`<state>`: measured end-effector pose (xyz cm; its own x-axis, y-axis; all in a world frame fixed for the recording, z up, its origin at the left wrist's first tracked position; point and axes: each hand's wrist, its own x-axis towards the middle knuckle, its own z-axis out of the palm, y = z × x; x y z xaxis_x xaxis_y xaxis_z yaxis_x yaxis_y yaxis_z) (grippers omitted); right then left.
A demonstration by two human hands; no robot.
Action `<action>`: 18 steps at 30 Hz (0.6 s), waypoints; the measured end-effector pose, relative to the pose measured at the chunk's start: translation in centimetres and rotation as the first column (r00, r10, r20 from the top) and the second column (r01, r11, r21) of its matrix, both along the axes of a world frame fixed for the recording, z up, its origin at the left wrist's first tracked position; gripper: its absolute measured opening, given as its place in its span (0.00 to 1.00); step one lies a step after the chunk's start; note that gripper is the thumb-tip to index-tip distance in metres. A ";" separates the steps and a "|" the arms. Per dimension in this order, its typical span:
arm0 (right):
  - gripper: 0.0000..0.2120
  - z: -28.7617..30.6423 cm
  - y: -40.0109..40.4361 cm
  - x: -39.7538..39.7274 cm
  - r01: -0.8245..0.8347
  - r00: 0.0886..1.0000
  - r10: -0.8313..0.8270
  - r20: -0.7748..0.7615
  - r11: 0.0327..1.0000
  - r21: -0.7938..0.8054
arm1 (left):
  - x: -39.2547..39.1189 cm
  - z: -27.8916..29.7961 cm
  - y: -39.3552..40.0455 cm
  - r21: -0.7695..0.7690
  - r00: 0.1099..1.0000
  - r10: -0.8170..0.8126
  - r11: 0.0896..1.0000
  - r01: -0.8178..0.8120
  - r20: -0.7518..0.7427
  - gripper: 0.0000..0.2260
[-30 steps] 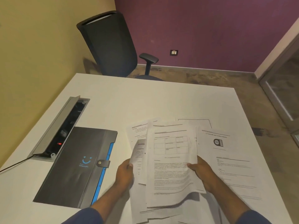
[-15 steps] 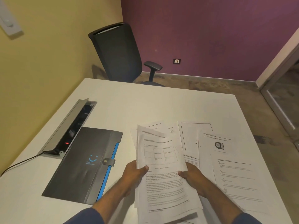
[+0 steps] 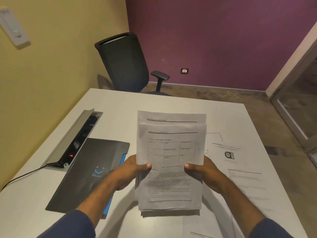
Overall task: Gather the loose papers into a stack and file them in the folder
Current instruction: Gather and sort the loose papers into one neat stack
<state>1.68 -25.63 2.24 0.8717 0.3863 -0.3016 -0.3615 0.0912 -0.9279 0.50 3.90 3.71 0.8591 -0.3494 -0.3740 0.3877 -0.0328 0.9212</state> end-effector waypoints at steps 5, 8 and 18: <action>0.21 2.1 1.2 0.1 0.164 0.980 -0.145 0.133 0.976 -0.143 | 0.4 1.2 -1.3 0.027 0.987 0.128 0.991 -0.131 0.094 0.26; 0.16 2.4 1.9 0.1 0.299 0.942 -0.271 0.201 0.946 -0.128 | 0.7 1.2 -2.0 -0.014 0.959 0.236 0.971 -0.237 0.157 0.28; 0.14 -0.3 2.1 -1.7 0.383 0.901 -0.319 0.294 0.902 -0.197 | -0.4 -2.2 -2.4 -0.030 0.941 0.276 0.961 -0.276 0.198 0.15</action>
<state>-0.02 -23.55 1.94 0.9946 -0.0168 -0.1023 -0.1032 -0.0714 -0.9921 0.06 1.47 1.46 0.9785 -0.0884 -0.1861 0.1910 0.0512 0.9802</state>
